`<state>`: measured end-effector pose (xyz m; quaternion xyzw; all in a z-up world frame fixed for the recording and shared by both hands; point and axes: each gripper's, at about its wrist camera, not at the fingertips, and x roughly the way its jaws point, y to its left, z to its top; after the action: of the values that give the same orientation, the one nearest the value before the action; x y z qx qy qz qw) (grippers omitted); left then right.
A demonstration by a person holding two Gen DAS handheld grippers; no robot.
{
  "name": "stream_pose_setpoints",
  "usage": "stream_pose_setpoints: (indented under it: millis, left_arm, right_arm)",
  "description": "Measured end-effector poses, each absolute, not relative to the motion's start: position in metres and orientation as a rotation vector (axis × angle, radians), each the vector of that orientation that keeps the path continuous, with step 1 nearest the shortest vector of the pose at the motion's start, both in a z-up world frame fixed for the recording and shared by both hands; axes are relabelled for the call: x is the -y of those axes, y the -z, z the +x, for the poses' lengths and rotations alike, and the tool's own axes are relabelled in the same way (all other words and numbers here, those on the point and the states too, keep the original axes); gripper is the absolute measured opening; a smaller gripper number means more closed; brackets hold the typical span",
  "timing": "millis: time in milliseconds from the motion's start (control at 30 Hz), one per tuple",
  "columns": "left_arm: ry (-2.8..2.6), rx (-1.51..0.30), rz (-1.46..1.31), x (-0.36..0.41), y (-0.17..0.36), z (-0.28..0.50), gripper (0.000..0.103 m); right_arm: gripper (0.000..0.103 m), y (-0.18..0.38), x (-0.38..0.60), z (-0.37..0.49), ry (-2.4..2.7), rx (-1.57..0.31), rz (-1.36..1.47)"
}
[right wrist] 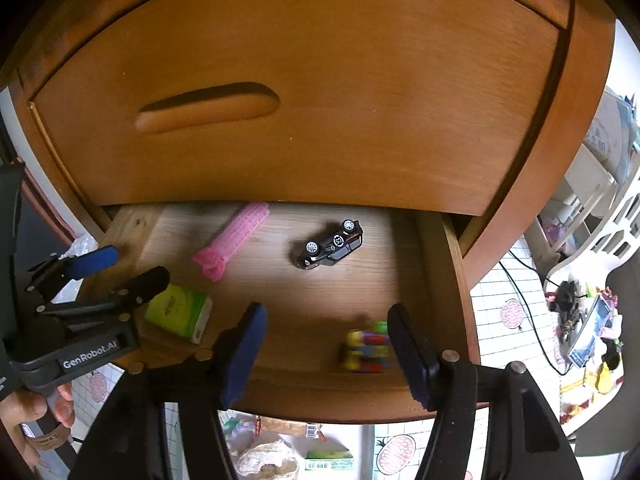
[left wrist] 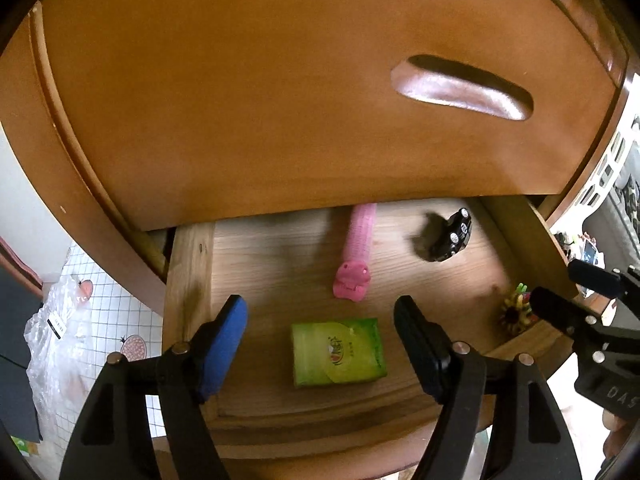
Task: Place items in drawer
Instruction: 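Open the left gripper over the drawer while the right gripper releases the blocks inside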
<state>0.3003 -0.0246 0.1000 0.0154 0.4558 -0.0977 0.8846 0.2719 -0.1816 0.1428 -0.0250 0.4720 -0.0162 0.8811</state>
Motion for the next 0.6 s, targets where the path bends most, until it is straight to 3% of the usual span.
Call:
stream_pose_setpoints:
  millis: [200, 267, 433, 600]
  left_arm:
    - [0.175, -0.898, 0.022, 0.022, -0.108, 0.296, 0.100]
    - [0.167, -0.893, 0.022, 0.021, -0.109, 0.295, 0.101]
    - [0.154, -0.875, 0.008, 0.017, -0.114, 0.290, 0.102]
    - [0.157, -0.834, -0.002, 0.016, -0.122, 0.279, 0.102]
  right_arm:
    - [0.075, -0.140, 0.180, 0.268, 0.037, -0.987, -0.052]
    - [0.079, -0.139, 0.180, 0.266, 0.036, -0.987, -0.050]
    - [0.099, -0.140, 0.181, 0.262, 0.039, -0.980, -0.052]
    - [0.103, -0.141, 0.180, 0.257, 0.035, -0.967, -0.056]
